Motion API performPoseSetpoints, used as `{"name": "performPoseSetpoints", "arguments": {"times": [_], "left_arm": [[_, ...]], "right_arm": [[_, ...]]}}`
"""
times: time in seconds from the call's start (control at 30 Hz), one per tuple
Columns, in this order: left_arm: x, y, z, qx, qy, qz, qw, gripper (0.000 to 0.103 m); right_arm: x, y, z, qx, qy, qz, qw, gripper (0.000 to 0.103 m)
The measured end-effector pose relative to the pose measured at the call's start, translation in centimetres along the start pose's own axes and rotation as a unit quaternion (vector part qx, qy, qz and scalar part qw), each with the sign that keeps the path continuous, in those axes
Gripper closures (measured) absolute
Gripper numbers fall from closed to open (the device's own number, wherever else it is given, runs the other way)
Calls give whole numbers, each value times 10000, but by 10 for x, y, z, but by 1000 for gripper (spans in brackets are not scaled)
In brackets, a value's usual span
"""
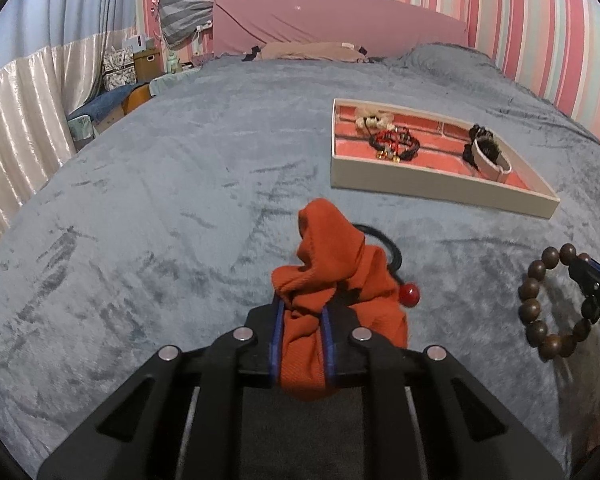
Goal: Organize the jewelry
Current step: 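Carry the orange scrunchie and bead bracelet into the tray with both tools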
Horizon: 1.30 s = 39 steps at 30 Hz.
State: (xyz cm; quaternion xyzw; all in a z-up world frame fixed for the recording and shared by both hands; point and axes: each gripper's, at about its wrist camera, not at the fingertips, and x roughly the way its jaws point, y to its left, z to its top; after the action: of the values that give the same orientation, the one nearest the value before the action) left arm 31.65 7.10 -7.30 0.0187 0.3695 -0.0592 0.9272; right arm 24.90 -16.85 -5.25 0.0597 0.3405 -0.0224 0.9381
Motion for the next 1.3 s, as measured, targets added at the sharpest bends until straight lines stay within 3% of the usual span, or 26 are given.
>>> {"name": "performPoseSetpoints", "arguments": {"times": [0.67, 1.1, 1.3], "left_arm": [[-25, -34, 63, 98, -542, -242, 9982, 87], [2, -78, 122, 387, -667, -376, 9963, 87], [27, -93, 139, 467, -612, -433, 9961, 87]], "right_arm": [[-5, 1, 60, -43, -463, 27, 9989, 83], [11, -13, 138, -2, -779, -49, 9969, 83], [36, -18, 152, 26, -717, -51, 9974, 83]]}}
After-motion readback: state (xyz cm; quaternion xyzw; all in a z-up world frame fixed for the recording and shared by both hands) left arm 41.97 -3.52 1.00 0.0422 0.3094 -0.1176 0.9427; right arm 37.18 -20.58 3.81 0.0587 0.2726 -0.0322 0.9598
